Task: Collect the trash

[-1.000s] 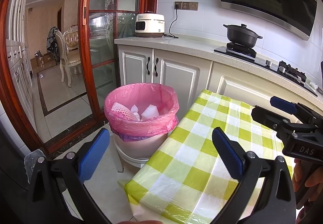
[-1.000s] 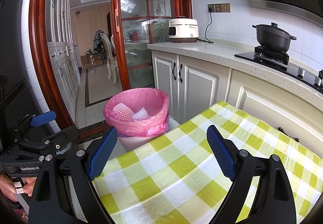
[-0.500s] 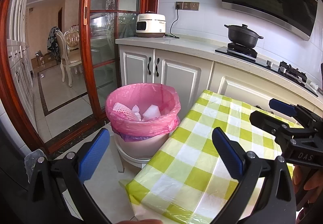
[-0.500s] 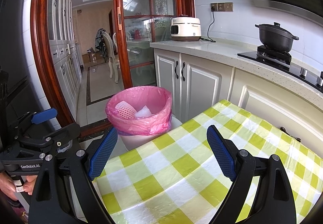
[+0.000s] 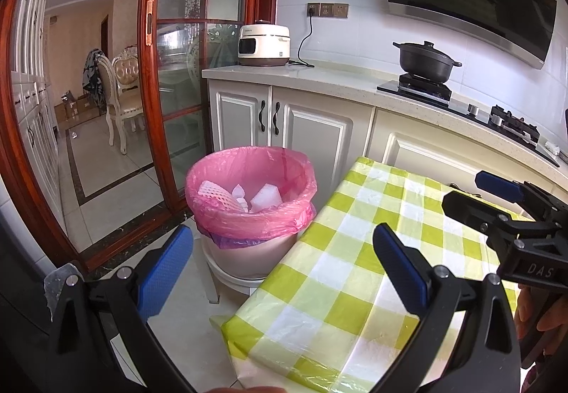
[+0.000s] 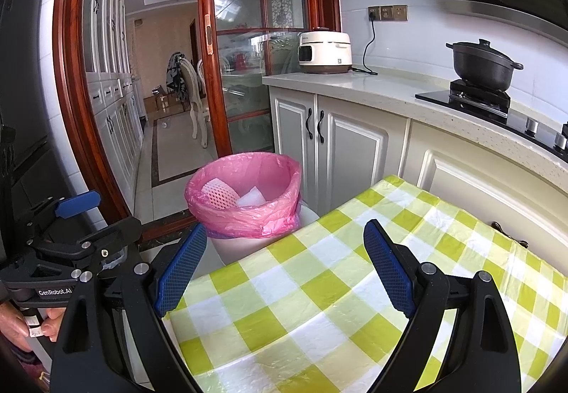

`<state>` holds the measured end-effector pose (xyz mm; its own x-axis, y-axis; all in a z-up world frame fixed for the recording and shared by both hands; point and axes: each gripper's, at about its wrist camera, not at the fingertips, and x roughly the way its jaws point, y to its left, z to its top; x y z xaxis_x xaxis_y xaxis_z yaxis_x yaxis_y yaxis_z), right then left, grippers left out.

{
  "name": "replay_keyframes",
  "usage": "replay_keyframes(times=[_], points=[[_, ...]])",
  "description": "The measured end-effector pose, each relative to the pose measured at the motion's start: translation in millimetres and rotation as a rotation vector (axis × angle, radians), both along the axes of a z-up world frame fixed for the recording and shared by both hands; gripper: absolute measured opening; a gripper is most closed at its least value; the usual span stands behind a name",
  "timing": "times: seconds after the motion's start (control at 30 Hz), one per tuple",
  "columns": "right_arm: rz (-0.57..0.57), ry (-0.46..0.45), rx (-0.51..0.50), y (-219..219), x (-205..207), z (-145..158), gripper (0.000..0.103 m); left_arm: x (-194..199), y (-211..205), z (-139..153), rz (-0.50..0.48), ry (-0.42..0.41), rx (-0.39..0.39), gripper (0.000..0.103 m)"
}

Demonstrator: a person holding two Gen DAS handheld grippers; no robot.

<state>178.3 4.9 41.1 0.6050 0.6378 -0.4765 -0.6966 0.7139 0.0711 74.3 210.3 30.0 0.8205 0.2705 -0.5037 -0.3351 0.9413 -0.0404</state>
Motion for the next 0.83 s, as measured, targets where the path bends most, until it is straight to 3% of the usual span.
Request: replay_keyframes(times=[0.6, 0.83], points=[[-0.002, 0.001, 0.000, -0.3, 0.3, -0.5, 0.085, -0.8, 0.6, -1.9, 0.007, -0.021, 0.022, 0.098], [-0.003, 0.001, 0.001, -1.2, 0.2, -0.4, 0.085, -0.6, 5.1, -1.7, -0.015, -0.012, -0.018, 0.098]])
